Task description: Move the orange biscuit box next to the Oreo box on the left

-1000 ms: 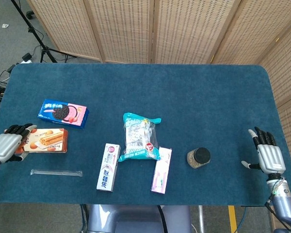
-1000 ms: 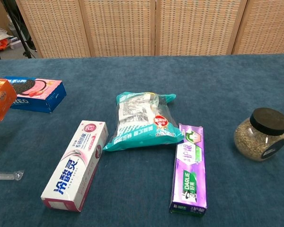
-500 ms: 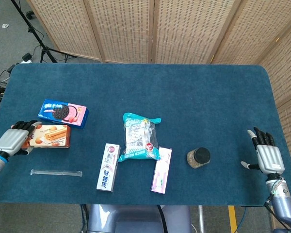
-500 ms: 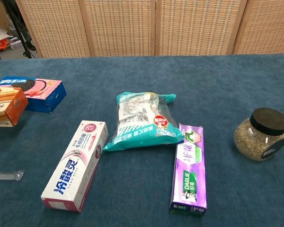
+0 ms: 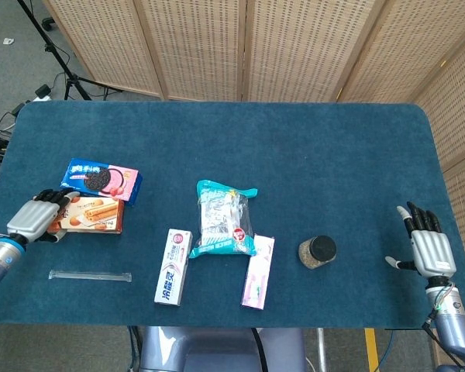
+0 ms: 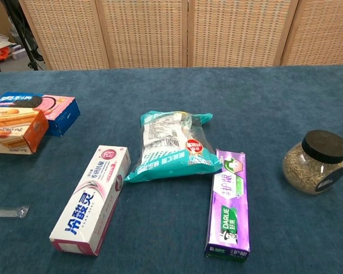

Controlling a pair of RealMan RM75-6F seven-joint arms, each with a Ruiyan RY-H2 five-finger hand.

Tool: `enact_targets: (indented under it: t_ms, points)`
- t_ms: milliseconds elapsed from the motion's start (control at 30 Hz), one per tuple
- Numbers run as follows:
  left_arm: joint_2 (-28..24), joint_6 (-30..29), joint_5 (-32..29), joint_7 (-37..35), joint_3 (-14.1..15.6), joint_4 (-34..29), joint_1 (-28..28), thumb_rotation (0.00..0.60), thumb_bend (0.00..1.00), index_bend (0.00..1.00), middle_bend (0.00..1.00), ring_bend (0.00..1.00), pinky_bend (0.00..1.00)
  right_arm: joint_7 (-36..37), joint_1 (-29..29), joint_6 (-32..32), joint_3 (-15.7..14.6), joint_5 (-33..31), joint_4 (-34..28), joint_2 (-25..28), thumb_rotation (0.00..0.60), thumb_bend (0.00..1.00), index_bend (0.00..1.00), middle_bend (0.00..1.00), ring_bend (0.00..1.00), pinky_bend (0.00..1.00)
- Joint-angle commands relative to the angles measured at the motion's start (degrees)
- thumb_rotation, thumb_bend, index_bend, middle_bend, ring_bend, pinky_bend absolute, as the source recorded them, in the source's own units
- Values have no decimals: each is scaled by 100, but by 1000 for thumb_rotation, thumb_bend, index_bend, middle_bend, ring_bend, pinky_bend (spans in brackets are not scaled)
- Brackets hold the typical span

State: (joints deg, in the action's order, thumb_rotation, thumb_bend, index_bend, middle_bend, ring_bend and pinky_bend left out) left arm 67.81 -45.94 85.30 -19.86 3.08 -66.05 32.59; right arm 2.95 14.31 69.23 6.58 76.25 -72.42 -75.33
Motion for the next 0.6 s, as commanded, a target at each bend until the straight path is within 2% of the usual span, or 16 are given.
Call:
enact_targets:
  t_ms: [33, 233, 433, 600]
  points:
    - [-59, 20, 74, -24, 42, -38, 36, 600, 217, 290, 0, 6, 26, 11, -3, 23, 3, 15, 12, -12, 600, 22, 0, 0, 0, 0]
    - [-90, -100, 72, 43, 1, -16, 33, 600, 196, 239, 0, 0, 0, 26, -5, 38, -1, 35, 25, -29, 600, 24, 0, 0, 0, 0]
    - [-134, -196, -6, 88, -77, -60, 22, 600, 195, 234, 0, 0, 0, 23, 0, 22, -8, 41, 21, -34, 600, 28, 0, 0, 0, 0]
    - [-300, -552, -95, -300, -289, -385, -43, 600, 204, 230, 0, 0, 0, 32, 0, 26, -3, 41, 19, -31, 600, 22, 0, 0, 0, 0]
